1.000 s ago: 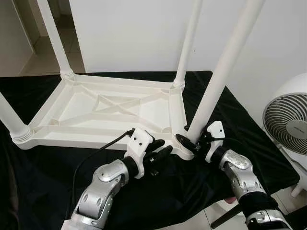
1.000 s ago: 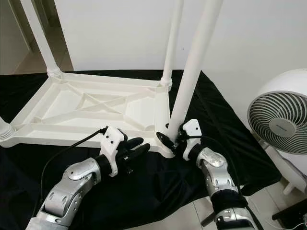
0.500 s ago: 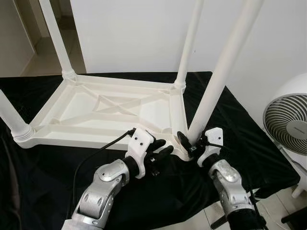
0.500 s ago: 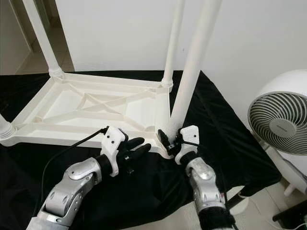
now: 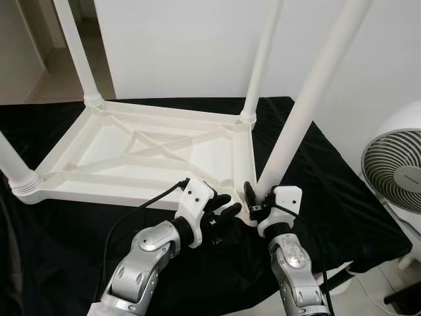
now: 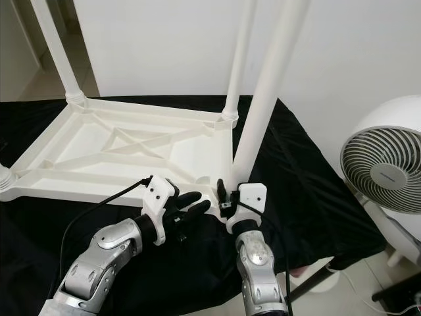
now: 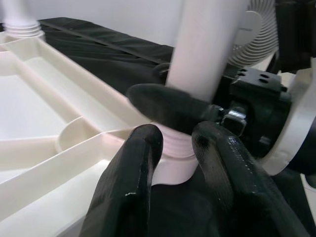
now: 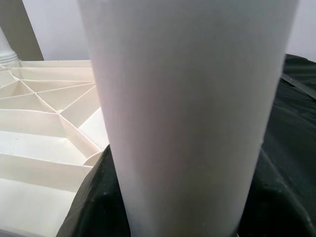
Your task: Building children table
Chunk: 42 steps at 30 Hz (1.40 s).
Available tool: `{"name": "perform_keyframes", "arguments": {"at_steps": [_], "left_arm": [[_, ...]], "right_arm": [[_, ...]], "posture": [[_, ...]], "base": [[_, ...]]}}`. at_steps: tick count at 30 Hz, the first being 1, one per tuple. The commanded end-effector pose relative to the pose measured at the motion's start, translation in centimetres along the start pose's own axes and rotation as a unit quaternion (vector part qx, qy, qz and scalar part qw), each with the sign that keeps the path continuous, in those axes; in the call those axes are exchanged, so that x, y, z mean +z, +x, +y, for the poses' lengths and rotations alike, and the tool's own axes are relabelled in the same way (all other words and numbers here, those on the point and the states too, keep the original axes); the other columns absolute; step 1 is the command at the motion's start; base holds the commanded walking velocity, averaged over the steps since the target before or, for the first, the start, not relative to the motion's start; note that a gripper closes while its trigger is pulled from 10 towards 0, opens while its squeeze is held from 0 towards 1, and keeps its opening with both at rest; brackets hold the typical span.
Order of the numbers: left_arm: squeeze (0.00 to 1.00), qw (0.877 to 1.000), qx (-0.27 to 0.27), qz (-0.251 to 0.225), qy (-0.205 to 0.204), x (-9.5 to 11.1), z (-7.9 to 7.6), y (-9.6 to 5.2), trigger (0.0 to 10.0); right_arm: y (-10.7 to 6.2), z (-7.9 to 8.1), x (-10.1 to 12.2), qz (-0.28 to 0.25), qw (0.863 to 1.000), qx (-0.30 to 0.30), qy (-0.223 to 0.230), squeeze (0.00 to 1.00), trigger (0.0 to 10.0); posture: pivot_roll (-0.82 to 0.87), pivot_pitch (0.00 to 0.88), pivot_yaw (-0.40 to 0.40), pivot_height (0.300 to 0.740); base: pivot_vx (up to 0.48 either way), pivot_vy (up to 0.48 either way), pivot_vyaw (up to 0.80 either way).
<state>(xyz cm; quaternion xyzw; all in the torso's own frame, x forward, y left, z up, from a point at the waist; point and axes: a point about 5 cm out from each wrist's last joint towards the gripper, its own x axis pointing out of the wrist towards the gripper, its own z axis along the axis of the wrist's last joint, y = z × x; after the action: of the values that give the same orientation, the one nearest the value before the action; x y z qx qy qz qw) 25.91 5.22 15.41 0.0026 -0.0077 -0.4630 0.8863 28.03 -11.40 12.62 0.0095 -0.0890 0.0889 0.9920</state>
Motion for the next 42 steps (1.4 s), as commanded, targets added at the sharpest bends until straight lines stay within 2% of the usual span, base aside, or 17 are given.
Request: {"name": "perform_keyframes", "arguments": {"at_steps": [1,4,5,9,10,11,13,19,20,21,24,25,28,29,34,39,42], "left_arm": [[0.00,1.000,0.008,0.001,-0.002,-0.1,0.0,0.1,10.0],[0.00,1.000,0.011,-0.002,-0.002,0.0,0.1,0.2,10.0],[0.00,1.000,0.012,-0.003,-0.002,0.1,0.1,0.3,10.0],[0.00,1.000,0.013,-0.003,-0.001,0.1,0.2,0.3,10.0],[0.00,1.000,0.014,-0.004,0.001,0.3,0.3,0.2,10.0],[0.00,1.000,0.014,-0.004,0.001,0.3,0.3,0.2,10.0],[0.00,1.000,0.015,-0.004,0.003,0.4,0.5,0.1,10.0],[0.00,1.000,0.019,-0.002,0.006,0.4,0.8,0.0,10.0],[0.00,1.000,0.021,-0.004,0.007,0.5,0.9,0.0,10.0],[0.00,1.000,0.022,-0.007,0.009,0.6,1.0,0.1,10.0],[0.00,1.000,0.022,-0.007,0.009,0.6,1.0,0.1,10.0],[0.00,1.000,0.023,-0.009,0.011,0.7,1.1,0.1,10.0],[0.00,1.000,0.026,-0.009,0.012,0.7,1.2,0.2,10.0],[0.00,0.999,0.026,-0.012,0.014,0.8,1.3,0.3,10.0],[0.00,0.999,0.028,-0.016,0.017,1.0,1.4,0.4,10.0],[0.00,0.999,0.032,-0.019,0.017,1.2,1.4,0.3,10.0],[0.00,0.999,0.033,-0.018,0.017,1.1,1.4,0.2,10.0]], "right_arm": [[-0.5,0.5,-1.4,0.042,0.999,0.006,0.003,0.00,10.0],[-0.3,0.3,-1.2,0.042,0.999,0.004,0.005,0.00,10.0],[-0.2,0.2,-1.0,0.039,0.999,0.002,0.007,1.00,10.0],[-0.2,-0.2,-0.6,0.029,0.999,0.011,0.011,1.00,10.0],[-0.2,-1.0,-0.3,0.023,0.999,0.046,0.008,1.00,10.0],[-0.2,-1.0,-0.3,0.023,0.999,0.046,0.008,1.00,10.0],[-0.1,-1.9,0.1,0.022,0.995,0.093,-0.003,1.00,10.0],[0.0,-2.6,0.3,0.034,0.985,0.169,-0.015,1.00,10.0],[-0.1,-2.6,0.5,0.036,0.977,0.208,-0.017,0.00,10.0],[-0.2,-2.7,0.6,0.041,0.968,0.245,-0.026,0.00,10.0],[-0.2,-2.7,0.6,0.041,0.968,0.245,-0.026,0.00,10.0],[-0.1,-3.0,0.5,0.049,0.960,0.274,-0.041,0.00,10.0],[0.2,-3.4,0.4,0.054,0.953,0.294,-0.056,0.00,10.0],[0.7,-3.8,0.4,0.055,0.948,0.305,-0.073,0.00,0.0],[1.6,-4.3,0.6,0.052,0.943,0.318,-0.085,0.00,0.0],[1.5,-4.3,0.5,0.057,0.939,0.330,-0.081,0.00,0.0],[1.0,-4.2,0.0,0.066,0.931,0.352,-0.071,0.00,0.0]], "posture": [[-0.01,0.060,-0.028,0.740],[-0.01,0.061,-0.027,0.740],[-0.01,0.061,-0.027,0.740],[-0.01,0.060,-0.023,0.740],[0.00,0.058,-0.020,0.740],[0.00,0.058,-0.020,0.740],[0.00,0.049,-0.020,0.740],[0.00,0.041,-0.022,0.740],[0.00,0.034,-0.023,0.740],[0.01,0.021,-0.025,0.740],[0.01,0.021,-0.025,0.740],[0.01,0.017,-0.030,0.740],[0.01,0.018,-0.028,0.740],[0.01,0.007,-0.035,0.740],[0.02,0.000,-0.043,0.740],[0.03,0.000,-0.046,0.740],[0.03,0.000,-0.051,0.740]], "base": [[0.000,0.000,0.00],[0.000,0.000,0.00],[0.000,0.000,0.00],[0.000,0.000,0.00],[0.000,0.000,0.00],[0.000,0.000,0.00],[0.000,0.000,0.00],[0.000,0.000,0.00],[0.000,0.000,0.00],[0.000,0.000,0.00],[0.000,0.000,0.00],[0.000,0.000,0.00],[0.000,0.000,0.00],[0.000,0.000,0.00],[0.000,0.000,0.00],[0.000,0.000,0.00],[0.000,0.000,0.00]]}}
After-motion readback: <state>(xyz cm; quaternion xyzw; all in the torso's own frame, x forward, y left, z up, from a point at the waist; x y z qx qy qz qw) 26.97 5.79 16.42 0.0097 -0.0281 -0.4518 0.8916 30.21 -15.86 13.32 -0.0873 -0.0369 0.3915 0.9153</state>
